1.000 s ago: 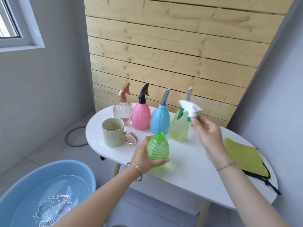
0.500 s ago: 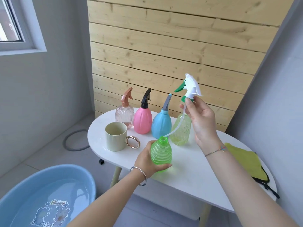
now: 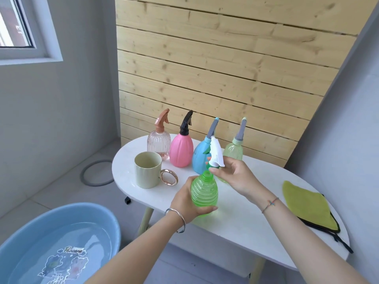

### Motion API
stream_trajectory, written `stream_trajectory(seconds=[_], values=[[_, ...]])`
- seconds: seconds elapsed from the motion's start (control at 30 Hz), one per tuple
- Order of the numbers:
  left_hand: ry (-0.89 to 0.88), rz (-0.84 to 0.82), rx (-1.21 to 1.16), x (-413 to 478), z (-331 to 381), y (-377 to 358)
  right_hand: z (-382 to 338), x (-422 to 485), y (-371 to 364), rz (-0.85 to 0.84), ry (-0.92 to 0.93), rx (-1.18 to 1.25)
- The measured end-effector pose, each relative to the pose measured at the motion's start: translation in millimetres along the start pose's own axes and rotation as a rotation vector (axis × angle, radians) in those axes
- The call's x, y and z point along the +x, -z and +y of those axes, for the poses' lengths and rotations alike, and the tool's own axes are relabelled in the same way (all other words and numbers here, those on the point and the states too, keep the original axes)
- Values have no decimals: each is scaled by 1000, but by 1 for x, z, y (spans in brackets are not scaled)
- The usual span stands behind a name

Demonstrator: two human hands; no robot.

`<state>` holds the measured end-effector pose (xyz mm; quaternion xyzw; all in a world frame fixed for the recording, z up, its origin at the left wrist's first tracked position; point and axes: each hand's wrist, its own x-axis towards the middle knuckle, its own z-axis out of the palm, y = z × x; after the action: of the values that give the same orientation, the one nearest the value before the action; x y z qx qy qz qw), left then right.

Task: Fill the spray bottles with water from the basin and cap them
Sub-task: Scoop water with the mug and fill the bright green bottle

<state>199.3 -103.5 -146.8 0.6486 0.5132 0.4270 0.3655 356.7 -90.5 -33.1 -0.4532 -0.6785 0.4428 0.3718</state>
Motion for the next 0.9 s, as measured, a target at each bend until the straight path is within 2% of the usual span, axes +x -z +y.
stream_trajectory(seconds=[0.13,0.3,0.4,0.53,0.73,0.8,0.9], values=[[-6,-1,-4,1,-2,-1,8,0,0,-54,-37,-37],[-2,-5,-22,2,-4,-1,5,7,2,-101,-1,-196],[-5,-3,-21,2,-3,-1,6,8,1,-85,8,-235],[3,6,-25,2,-3,-2,8,2,-8,55,37,-173],[9,24,-7,1,-4,-5,17,-11,-46,512,82,-190],[7,24,-3,2,-5,-4,16,-11,-53,550,73,-169],[14,11,-8,2,-5,-4,12,-7,-45,449,22,-164]])
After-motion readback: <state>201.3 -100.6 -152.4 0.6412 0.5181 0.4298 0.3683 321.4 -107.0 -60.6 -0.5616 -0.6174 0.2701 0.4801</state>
